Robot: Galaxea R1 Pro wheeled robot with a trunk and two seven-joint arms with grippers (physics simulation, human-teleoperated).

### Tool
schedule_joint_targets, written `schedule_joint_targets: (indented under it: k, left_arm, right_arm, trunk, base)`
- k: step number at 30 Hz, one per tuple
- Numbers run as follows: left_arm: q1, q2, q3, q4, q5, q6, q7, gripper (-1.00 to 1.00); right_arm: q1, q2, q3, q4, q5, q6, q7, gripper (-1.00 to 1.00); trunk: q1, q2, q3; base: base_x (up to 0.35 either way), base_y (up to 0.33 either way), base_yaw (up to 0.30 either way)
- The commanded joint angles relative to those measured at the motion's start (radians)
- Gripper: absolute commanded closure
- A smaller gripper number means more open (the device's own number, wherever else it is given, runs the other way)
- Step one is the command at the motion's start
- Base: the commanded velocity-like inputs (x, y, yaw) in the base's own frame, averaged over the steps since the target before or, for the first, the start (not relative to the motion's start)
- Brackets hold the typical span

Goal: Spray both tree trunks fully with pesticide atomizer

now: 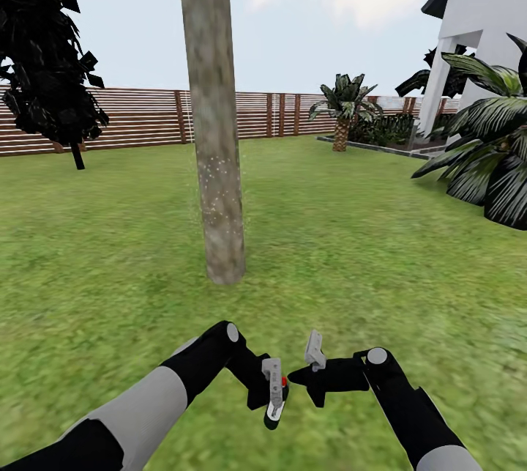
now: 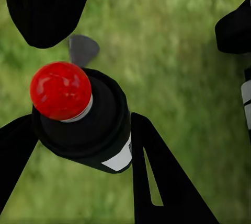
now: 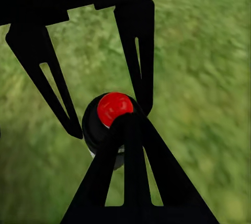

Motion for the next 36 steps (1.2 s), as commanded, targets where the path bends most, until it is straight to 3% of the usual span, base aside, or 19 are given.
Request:
schedule_joint_targets:
  k: [1, 5, 10, 12, 13, 15, 17, 18, 19, 20, 21, 22, 24, 27, 28, 29, 32, 34, 36]
  left_arm:
    - [0.000, 0.003, 0.001, 0.001, 0.000, 0.001, 0.000, 1.00]
    - [-0.002, 0.044, 0.001, 0.005, -0.003, 0.013, -0.001, 1.00]
    - [-0.003, 0.161, 0.001, 0.006, -0.003, 0.145, 0.006, 1.00]
    - [-0.003, 0.204, 0.007, 0.007, 0.000, 0.219, 0.055, 1.00]
    - [-0.001, 0.214, 0.025, 0.009, 0.005, 0.246, 0.126, 1.00]
    - [0.005, 0.216, 0.135, 0.038, 0.034, 0.272, 0.351, 1.00]
    - [0.008, 0.206, 0.325, 0.150, 0.147, 0.268, 0.592, 1.00]
    - [0.008, 0.204, 0.387, 0.174, 0.198, 0.253, 0.657, 1.00]
    - [0.009, 0.203, 0.468, 0.206, 0.283, 0.207, 0.744, 1.00]
    - [0.009, 0.203, 0.504, 0.230, 0.331, 0.170, 0.788, 1.00]
    - [0.011, 0.203, 0.537, 0.281, 0.404, 0.099, 0.848, 1.00]
    - [0.013, 0.202, 0.554, 0.334, 0.470, 0.026, 0.894, 1.00]
    - [0.015, 0.202, 0.567, 0.446, 0.615, -0.157, 0.959, 1.00]
    - [0.025, 0.201, 0.571, 0.493, 0.748, -0.283, 0.987, 1.00]
    - [0.032, 0.202, 0.571, 0.497, 0.771, -0.296, 0.995, 1.00]
    - [0.043, 0.202, 0.571, 0.501, 0.797, -0.309, 1.012, 1.00]
    - [0.061, 0.202, 0.572, 0.504, 0.819, -0.347, 1.081, 1.00]
    - [0.065, 0.203, 0.572, 0.505, 0.824, -0.363, 1.142, 1.00]
    - [0.067, 0.203, 0.572, 0.505, 0.825, -0.369, 1.181, 1.00]
  right_arm:
    - [0.000, 0.000, 0.000, 0.000, 0.000, 0.000, 0.000, 1.00]
    - [0.000, 0.000, 0.001, 0.001, 0.000, 0.000, 0.001, 1.00]
    - [0.000, -0.001, 0.001, 0.001, -0.001, 0.000, 0.000, 1.00]
    - [0.001, -0.001, -0.001, 0.002, -0.003, 0.000, -0.001, 1.00]
    - [0.001, 0.000, -0.004, 0.003, -0.002, -0.001, -0.006, 1.00]
    - [0.001, -0.003, -0.014, 0.026, -0.003, -0.001, -0.037, 1.00]
    - [0.003, -0.008, -0.054, 0.088, -0.004, -0.001, -0.100, 1.00]
    - [0.004, -0.009, -0.082, 0.120, -0.005, -0.001, -0.130, 1.00]
    - [0.006, -0.011, -0.155, 0.178, -0.005, -0.002, -0.193, 1.00]
    - [0.007, -0.012, -0.213, 0.214, -0.005, -0.003, -0.235, 1.00]
    - [0.010, -0.012, -0.335, 0.265, -0.005, -0.008, -0.307, 1.00]
    - [0.011, -0.012, -0.452, 0.297, -0.005, -0.012, -0.367, -1.00]
    - [0.012, -0.012, -0.655, 0.323, -0.005, -0.049, -0.447, -1.00]
    - [0.012, -0.012, -0.823, 0.329, -0.005, -0.135, -0.476, -1.00]
    - [0.012, -0.012, -0.866, 0.330, -0.005, -0.146, -0.484, -1.00]
    - [0.012, -0.011, -0.949, 0.330, -0.005, -0.158, -0.495, -1.00]
    - [0.012, -0.010, -1.116, 0.331, -0.005, -0.217, -0.532, -1.00]
    - [0.012, -0.006, -1.174, 0.333, -0.003, -0.350, -0.582, -1.00]
    - [0.012, -0.002, -1.193, 0.349, -0.002, -0.509, -0.652, -1.00]
  trunk:
    - [0.000, 0.000, 0.000]
    - [0.000, 0.000, 0.000]
    - [0.000, 0.000, 0.000]
    - [0.000, 0.000, 0.000]
    - [0.000, 0.000, 0.000]
    - [0.000, 0.000, 0.000]
    - [0.000, 0.000, 0.000]
    - [0.000, 0.000, 0.000]
    - [0.000, 0.000, 0.000]
    - [0.000, 0.000, 0.000]
    - [0.000, 0.000, 0.000]
    - [0.000, 0.000, 0.000]
    - [0.000, 0.000, 0.000]
    - [0.000, 0.000, 0.000]
    - [0.000, 0.000, 0.000]
    - [0.000, 0.000, 0.000]
    - [0.000, 0.000, 0.000]
    - [0.000, 0.000, 0.000]
    - [0.000, 0.000, 0.000]
  base:
    - [0.000, 0.000, 0.000]
    - [0.000, 0.000, 0.000]
    - [0.000, 0.000, 0.000]
    - [0.000, 0.000, 0.000]
    - [0.000, 0.000, 0.000]
    - [0.000, 0.000, 0.000]
    - [0.000, 0.000, 0.000]
    - [0.000, 0.000, 0.000]
    - [0.000, 0.000, 0.000]
    - [0.000, 0.000, 0.000]
    - [0.000, 0.000, 0.000]
    - [0.000, 0.000, 0.000]
    - [0.000, 0.000, 0.000]
    - [0.000, 0.000, 0.000]
    - [0.000, 0.000, 0.000]
    - [0.000, 0.000, 0.000]
    - [0.000, 0.000, 0.000]
    - [0.000, 0.000, 0.000]
    - [0.000, 0.000, 0.000]
